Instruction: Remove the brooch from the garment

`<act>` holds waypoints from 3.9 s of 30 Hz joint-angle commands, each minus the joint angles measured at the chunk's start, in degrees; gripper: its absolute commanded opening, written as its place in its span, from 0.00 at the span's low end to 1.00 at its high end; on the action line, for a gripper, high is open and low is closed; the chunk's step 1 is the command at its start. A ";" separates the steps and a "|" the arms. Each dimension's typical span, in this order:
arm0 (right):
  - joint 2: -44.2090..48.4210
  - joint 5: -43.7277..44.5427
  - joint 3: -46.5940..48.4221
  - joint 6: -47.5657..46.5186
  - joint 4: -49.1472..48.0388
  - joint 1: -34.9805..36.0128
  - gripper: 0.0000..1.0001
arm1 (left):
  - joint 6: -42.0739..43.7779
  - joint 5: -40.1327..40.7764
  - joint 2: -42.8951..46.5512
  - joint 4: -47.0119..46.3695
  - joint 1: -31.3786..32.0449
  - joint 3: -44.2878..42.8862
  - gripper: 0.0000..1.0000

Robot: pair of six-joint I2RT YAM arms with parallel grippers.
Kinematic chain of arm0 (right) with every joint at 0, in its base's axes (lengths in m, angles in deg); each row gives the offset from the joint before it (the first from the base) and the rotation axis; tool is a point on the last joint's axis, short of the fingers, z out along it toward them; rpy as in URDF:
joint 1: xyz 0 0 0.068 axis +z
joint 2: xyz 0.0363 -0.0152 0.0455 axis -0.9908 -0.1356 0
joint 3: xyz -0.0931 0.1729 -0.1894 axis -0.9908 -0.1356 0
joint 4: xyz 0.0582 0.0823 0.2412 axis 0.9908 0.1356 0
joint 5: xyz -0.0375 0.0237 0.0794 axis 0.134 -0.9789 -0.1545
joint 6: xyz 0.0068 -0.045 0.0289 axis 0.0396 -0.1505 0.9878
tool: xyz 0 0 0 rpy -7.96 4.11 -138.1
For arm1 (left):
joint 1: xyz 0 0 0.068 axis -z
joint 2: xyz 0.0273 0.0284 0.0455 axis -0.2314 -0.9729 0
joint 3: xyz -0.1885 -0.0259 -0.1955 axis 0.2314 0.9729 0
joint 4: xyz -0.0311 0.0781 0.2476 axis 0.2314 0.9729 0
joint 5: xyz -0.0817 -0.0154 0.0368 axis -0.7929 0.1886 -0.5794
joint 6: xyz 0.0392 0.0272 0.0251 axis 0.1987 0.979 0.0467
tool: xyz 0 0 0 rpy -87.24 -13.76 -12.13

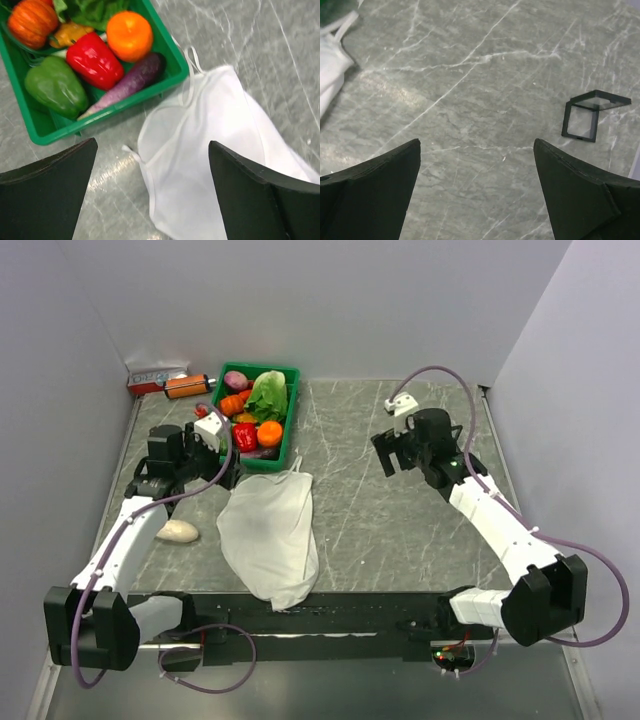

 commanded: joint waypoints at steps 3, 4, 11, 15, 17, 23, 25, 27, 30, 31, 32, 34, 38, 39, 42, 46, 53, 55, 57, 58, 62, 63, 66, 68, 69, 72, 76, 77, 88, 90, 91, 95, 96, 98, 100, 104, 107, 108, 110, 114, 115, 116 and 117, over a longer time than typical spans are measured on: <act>-0.98 -17.04 0.86 -16.80 6.03 4.85 0.96 | 10.46 -5.45 2.76 10.90 0.00 -2.19 0.99; -1.33 -20.13 1.30 -21.79 7.36 5.64 0.93 | 11.70 -6.24 2.85 13.69 0.08 -2.19 0.99; -6.95 -30.17 -0.80 -32.21 6.85 16.45 0.89 | 23.65 -5.73 1.97 25.39 0.08 -1.05 0.99; -11.69 -30.96 -1.51 -35.19 4.13 22.16 0.87 | 30.77 -1.43 1.18 27.87 0.09 0.97 0.99; -15.12 -30.79 -1.42 -37.91 3.16 23.66 0.82 | 32.63 0.24 0.92 28.66 0.08 2.11 0.99; -21.02 -31.31 -0.72 -48.20 6.23 26.48 0.68 | 34.30 1.22 2.24 30.95 0.08 3.43 1.00; -21.37 -32.46 -1.42 -51.70 7.81 27.88 0.66 | 34.65 1.48 2.85 30.51 0.08 4.14 0.99; -21.46 -33.43 -2.73 -53.91 8.25 29.37 0.66 | 35.18 1.83 2.94 30.16 0.00 5.28 0.99; -21.90 -34.22 -3.70 -57.25 8.78 30.78 0.66 | 36.76 2.97 2.33 29.19 -0.44 6.78 0.99; -22.16 -34.74 -3.97 -58.65 8.78 31.74 0.66 | 37.20 3.33 1.46 28.93 -0.70 7.21 0.99; -22.25 -35.27 -4.32 -59.36 8.70 32.27 0.66 | 37.47 3.33 0.84 27.88 -1.14 7.65 0.99; -22.95 -37.03 -5.63 -61.38 8.35 34.20 0.66 | 38.08 1.32 -1.88 27.61 -3.69 7.40 0.98; -25.32 -38.53 -6.52 -63.32 6.42 36.15 0.65 | 37.56 -5.43 -8.47 32.78 -8.96 1.34 0.91; -25.85 -37.48 -7.04 -63.33 5.37 36.41 0.62 | 37.03 -6.76 -10.66 33.14 -10.88 0.55 0.90; -27.79 -35.63 -6.44 -61.92 2.64 36.67 0.41 | 36.59 -9.32 -13.48 33.24 -12.92 -1.13 0.88; -25.70 -32.04 -5.11 -60.95 6.66 34.40 0.11 | 35.80 -10.99 -15.78 31.48 -12.92 -2.62 0.86; -13.03 -24.04 -9.50 -67.63 21.60 19.82 0.09 | 28.35 -16.00 -19.82 27.00 -12.84 -6.75 0.86; -11.36 -22.01 -10.65 -69.56 23.63 13.26 0.10 | 26.49 -16.88 -21.05 26.29 -12.75 -8.94 0.86; -11.53 -19.56 -10.82 -72.45 24.16 8.75 0.13 | 24.20 -16.89 -21.84 25.06 -12.75 -10.09 0.86; -11.79 -18.93 -10.82 -73.34 23.47 5.16 0.15 | 23.59 -16.89 -21.93 24.71 -12.75 -10.88 0.86; -15.56 -17.08 -5.32 -73.26 21.18 -1.28 0.25 | 21.48 -16.71 -22.20 24.18 -12.66 -11.94 0.87; -17.92 -18.82 -2.76 -70.47 21.70 -2.08 0.31 | 21.30 -16.54 -22.02 24.01 -12.66 -11.85 0.87; -22.75 -26.01 12.33 -62.75 31.69 -1.48 0.53 | 19.46 -16.01 -21.76 23.13 -12.75 -11.24 0.88; -26.63 -34.02 25.74 -57.03 39.07 2.63 0.59 | 13.07 -17.75 -21.76 21.55 -13.44 -10.89 0.91; -30.21 -36.13 29.74 -50.82 40.06 4.23 0.59 | 9.90 -20.55 -22.37 19.89 -14.41 -11.06 0.91; -34.72 -41.77 37.51 -38.51 33.86 10.56 0.58 | -1.26 -27.78 -24.83 17.77 -17.23 -11.32 0.90; -36.49 -40.29 33.04 -29.06 18.04 18.03 0.54 | -14.35 -25.60 -24.75 10.84 -18.72 -9.92 0.89; -37.10 -38.98 31.21 -26.70 15.66 19.26 0.52 | -15.61 -24.54 -23.87 9.95 -19.68 -9.66 0.89; -46.85 -36.42 30.74 -9.98 -6.50 25.95 0.54 | -24.59 -23.31 -17.02 12.23 -28.65 -6.93 0.89; -48.79 -36.07 31.45 -8.14 -7.38 26.39 0.54 | -24.15 -22.86 -15.43 13.01 -28.66 -6.93 0.89; -49.32 -35.89 32.06 -7.69 -7.74 26.74 0.54 | -23.71 -22.69 -14.99 13.37 -28.83 -7.02 0.89; -52.74 -36.42 34.00 -7.16 -7.22 27.53 0.54 | -22.21 -22.07 -12.36 15.39 -29.01 -6.93 0.89; -53.18 -36.59 34.43 -7.60 -6.95 27.62 0.54 | -21.77 -21.90 -12.00 15.65 -29.01 -6.67 0.89; -54.24 -36.77 35.40 -9.17 -6.07 28.06 0.54 | -20.89 -21.72 -11.39 17.06 -28.92 -6.41 0.89; -54.77 -36.86 36.19 -9.97 -5.11 28.85 0.53 | -21.94 -21.28 -11.21 16.97 -28.92 -5.62 0.89; -56.17 -34.05 36.72 -10.15 -5.28 29.91 0.51 | -23.35 -22.16 -9.98 15.48 -28.22 -4.21 0.89; -57.14 -32.38 37.25 -10.06 -5.28 30.43 0.49 | -23.79 -21.37 -9.54 15.30 -27.52 -4.47 0.89; -57.32 -31.33 37.25 -10.15 -5.37 30.61 0.48 | -23.88 -21.19 -9.45 15.30 -27.51 -4.47 0.89; -57.32 -31.23 37.08 -10.59 -5.28 31.05 0.43 | -23.97 -21.10 -9.28 15.39 -27.34 -4.47 0.89; -56.62 -29.65 37.16 -11.29 -4.49 31.58 0.19 | -23.09 -20.93 -9.19 15.57 -27.25 -4.73 0.89; -56.01 -29.39 37.60 -11.38 -3.97 31.49 0.12 | -22.57 -21.02 -9.28 15.74 -27.25 -4.91 0.89; -54.09 -29.65 37.95 -12.34 -1.96 31.32 0.09 | -21.69 -22.15 -9.97 15.83 -27.25 -5.52 0.89; -52.94 -30.43 38.39 -13.22 -0.55 30.97 0.08 | -19.51 -22.77 -10.33 15.92 -27.25 -5.79 0.89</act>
